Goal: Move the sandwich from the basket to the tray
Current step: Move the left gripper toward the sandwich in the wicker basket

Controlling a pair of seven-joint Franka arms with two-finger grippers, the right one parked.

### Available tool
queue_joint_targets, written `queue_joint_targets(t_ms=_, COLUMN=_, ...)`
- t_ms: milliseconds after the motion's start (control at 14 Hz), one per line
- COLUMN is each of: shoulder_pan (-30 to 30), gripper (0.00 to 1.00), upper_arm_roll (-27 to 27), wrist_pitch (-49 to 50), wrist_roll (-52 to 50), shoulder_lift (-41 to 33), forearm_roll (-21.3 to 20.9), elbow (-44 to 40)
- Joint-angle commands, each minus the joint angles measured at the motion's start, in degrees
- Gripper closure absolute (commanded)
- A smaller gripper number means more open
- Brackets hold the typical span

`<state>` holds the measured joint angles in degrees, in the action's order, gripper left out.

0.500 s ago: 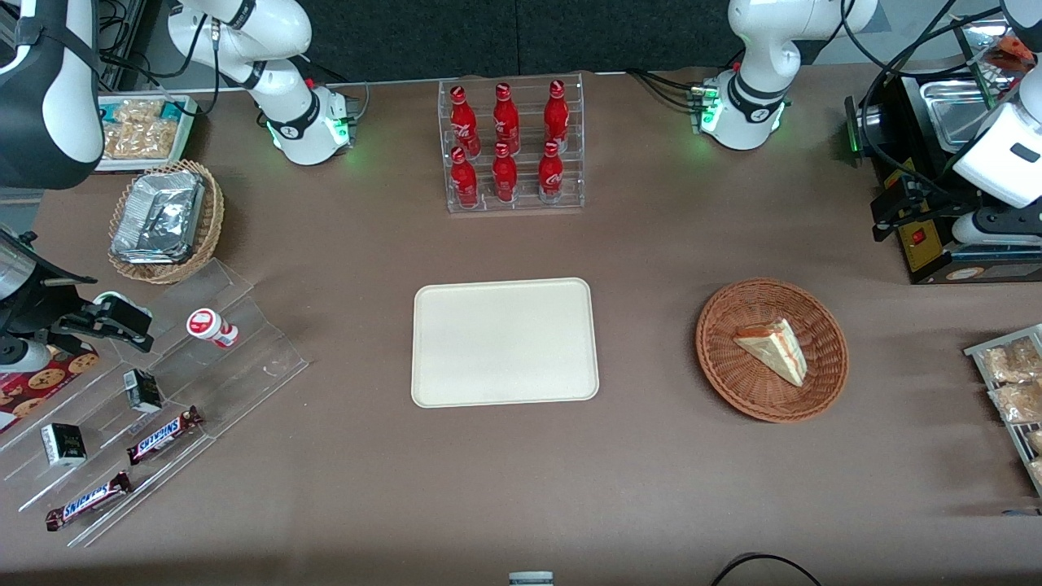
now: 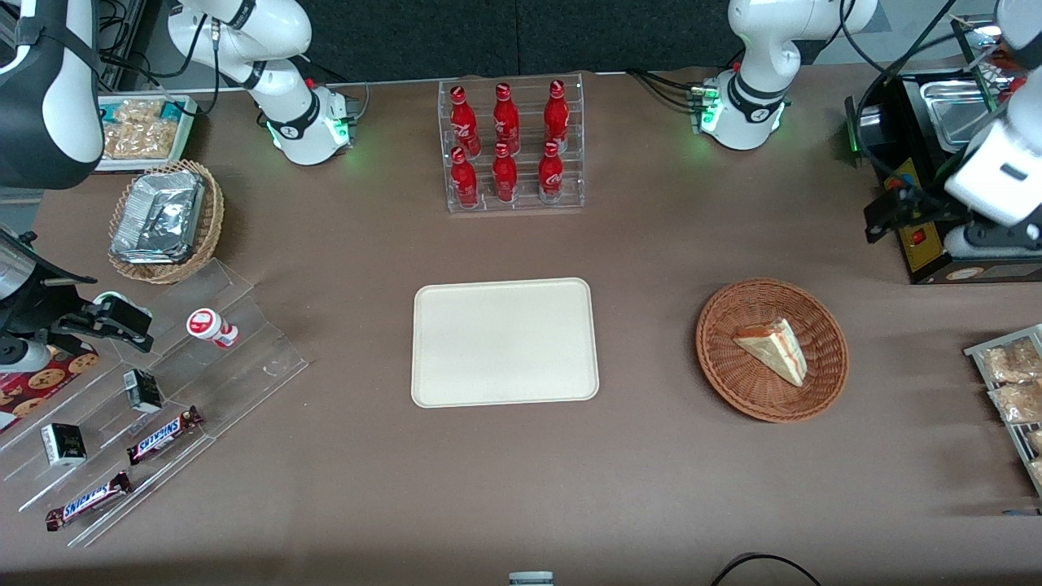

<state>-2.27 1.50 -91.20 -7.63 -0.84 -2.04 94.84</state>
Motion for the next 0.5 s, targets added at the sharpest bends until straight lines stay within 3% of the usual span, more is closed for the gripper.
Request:
queue_joint_targets(t_ms=0, shoulder_pan=0.16, gripper=0.00, upper_arm_roll=0.17, wrist_pitch=-1.08, wrist_roll=-12.62, shoulder_lift=7.24, forearm_roll=0.54, elbow=-1.68)
queue_joint_targets(t_ms=214, shoulder_pan=-0.28, gripper=0.00, upper_arm_roll=0.25, wrist_pitch=-6.25, wrist_roll=-26.97, shoulder_lift=12.78, forearm_roll=0.46, elbow=-0.63)
queue_joint_targets(t_ms=429, shoulder_pan=-0.19, gripper=0.00, upper_arm_roll=0.25, wrist_pitch=-17.83, wrist_roll=-32.35, shoulder_lift=12.80, forearm_roll=0.54, elbow=8.66)
